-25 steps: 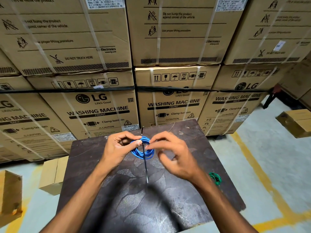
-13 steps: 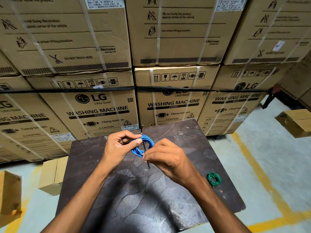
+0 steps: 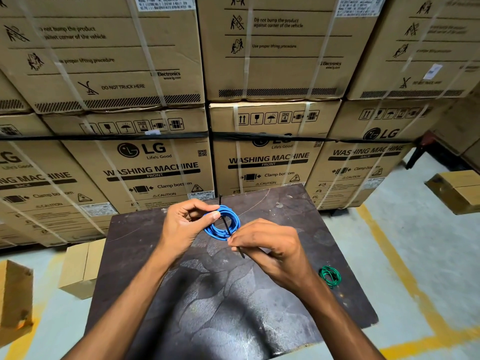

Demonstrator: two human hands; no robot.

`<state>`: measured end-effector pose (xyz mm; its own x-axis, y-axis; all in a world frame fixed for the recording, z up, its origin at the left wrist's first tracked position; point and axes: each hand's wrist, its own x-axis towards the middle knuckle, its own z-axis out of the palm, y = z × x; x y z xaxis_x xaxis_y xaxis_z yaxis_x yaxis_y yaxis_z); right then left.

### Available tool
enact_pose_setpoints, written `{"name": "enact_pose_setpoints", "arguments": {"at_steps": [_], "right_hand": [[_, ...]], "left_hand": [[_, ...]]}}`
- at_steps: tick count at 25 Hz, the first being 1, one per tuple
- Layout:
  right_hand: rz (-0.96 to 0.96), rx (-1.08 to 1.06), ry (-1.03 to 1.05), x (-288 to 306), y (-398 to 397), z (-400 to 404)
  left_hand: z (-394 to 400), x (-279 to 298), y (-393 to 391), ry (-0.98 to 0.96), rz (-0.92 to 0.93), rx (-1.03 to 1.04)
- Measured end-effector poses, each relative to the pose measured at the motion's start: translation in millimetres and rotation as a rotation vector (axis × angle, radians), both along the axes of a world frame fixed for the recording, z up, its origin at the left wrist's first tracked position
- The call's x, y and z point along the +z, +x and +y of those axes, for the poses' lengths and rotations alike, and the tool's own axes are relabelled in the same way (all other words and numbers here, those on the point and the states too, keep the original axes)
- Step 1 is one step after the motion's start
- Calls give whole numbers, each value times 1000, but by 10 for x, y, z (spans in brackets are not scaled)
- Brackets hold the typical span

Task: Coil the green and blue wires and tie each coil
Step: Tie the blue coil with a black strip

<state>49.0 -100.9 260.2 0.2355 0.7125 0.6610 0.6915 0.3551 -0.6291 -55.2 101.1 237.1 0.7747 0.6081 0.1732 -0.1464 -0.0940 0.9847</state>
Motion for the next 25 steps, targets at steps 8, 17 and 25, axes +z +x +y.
{"name": "enact_pose_setpoints", "arguments": {"at_steps": [8, 17, 25], "right_hand": [[431, -71, -52, 172, -75, 7], [1047, -247, -214, 337, 74, 323], [1071, -142, -384, 366, 168, 228]], "left_hand": [[-19, 16, -14, 33, -18, -9], [-90, 28, -63, 172, -8, -99], [-53, 58, -111, 297, 21, -107]]}}
